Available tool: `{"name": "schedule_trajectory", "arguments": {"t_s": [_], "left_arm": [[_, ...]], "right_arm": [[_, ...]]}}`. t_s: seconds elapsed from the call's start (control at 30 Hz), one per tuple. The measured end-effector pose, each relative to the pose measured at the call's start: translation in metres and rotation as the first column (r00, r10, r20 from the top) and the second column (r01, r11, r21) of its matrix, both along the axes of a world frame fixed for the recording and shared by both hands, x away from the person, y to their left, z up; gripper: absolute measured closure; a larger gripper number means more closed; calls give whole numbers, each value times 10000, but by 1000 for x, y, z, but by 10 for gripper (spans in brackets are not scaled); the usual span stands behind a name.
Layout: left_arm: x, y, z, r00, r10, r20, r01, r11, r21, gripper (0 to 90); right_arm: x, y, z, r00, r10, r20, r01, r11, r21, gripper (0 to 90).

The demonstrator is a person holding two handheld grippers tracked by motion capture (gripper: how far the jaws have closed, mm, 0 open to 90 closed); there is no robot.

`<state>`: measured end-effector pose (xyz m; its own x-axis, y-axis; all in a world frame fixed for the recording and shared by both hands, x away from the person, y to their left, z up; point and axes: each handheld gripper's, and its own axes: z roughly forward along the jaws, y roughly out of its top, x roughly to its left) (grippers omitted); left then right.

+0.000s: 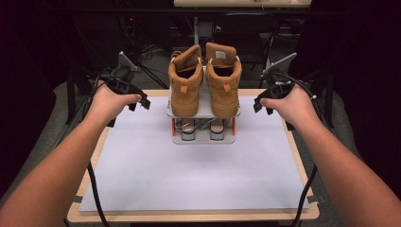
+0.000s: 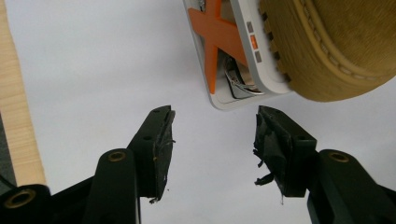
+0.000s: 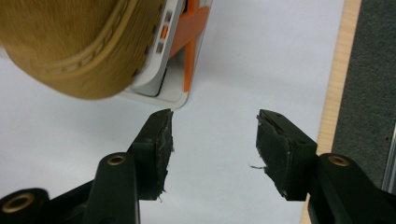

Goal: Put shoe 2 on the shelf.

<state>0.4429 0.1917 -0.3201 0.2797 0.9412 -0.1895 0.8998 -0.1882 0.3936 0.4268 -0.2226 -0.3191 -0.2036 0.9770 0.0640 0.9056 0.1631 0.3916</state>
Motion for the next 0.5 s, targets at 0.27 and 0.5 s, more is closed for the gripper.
{"name": "schedule_trajectory", "arguments": {"t_s": [0.27, 0.5], "left_arm": [[-9, 10, -32, 9999, -32, -95, 32, 10000, 43, 462], [-15, 14, -55, 9996, -12, -271, 9, 9999, -113, 458]], "right_arm": [[-4, -1, -28, 9995, 84, -312, -88, 9999, -124, 461], [-13, 3, -56, 9986, 449, -266, -459, 9982, -388, 458]]}}
